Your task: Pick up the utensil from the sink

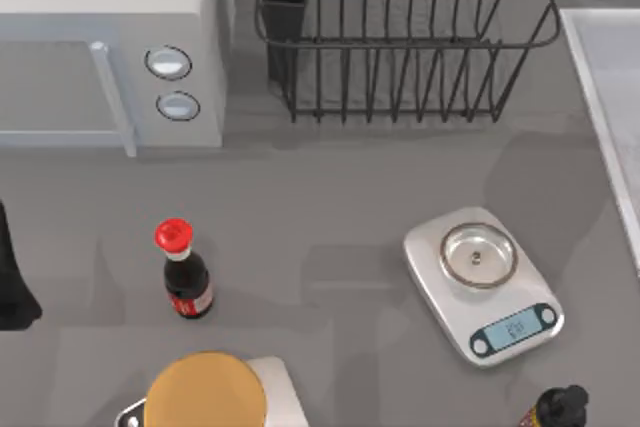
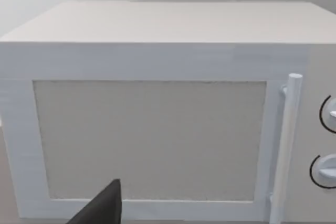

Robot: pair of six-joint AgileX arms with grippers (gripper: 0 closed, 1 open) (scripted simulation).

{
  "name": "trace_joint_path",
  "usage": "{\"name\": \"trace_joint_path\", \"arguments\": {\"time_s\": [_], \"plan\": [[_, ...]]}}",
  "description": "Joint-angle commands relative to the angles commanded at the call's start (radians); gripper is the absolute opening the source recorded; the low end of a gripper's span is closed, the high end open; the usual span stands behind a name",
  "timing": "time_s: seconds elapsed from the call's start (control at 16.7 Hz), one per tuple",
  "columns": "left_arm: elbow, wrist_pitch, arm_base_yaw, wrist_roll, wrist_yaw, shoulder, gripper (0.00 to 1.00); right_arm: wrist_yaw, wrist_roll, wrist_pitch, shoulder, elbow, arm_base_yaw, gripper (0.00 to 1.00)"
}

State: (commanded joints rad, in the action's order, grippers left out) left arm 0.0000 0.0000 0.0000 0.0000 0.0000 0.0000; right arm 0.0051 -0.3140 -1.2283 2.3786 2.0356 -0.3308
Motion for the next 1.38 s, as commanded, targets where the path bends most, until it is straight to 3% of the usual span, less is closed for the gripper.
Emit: {"name": "trace_joint_path", "arguments": {"time_s": [0.6,0.9,1.38], "plan": [[0.0,0.0,0.0,0.0,0.0,0.0,1.0,0.002,0.002,0.403,0.19,-0.202,-0.004,1.0],[0.0,0.0,0.0,0.0,0.0,0.0,1.0,0.002,0.002,0.43,0.21,-0.22,-0.004,1.0],[0.0,0.0,0.0,0.0,0.0,0.0,1.0,0.002,0.002,0.43,0.21,-0.22,-0.004,0.4]]}}
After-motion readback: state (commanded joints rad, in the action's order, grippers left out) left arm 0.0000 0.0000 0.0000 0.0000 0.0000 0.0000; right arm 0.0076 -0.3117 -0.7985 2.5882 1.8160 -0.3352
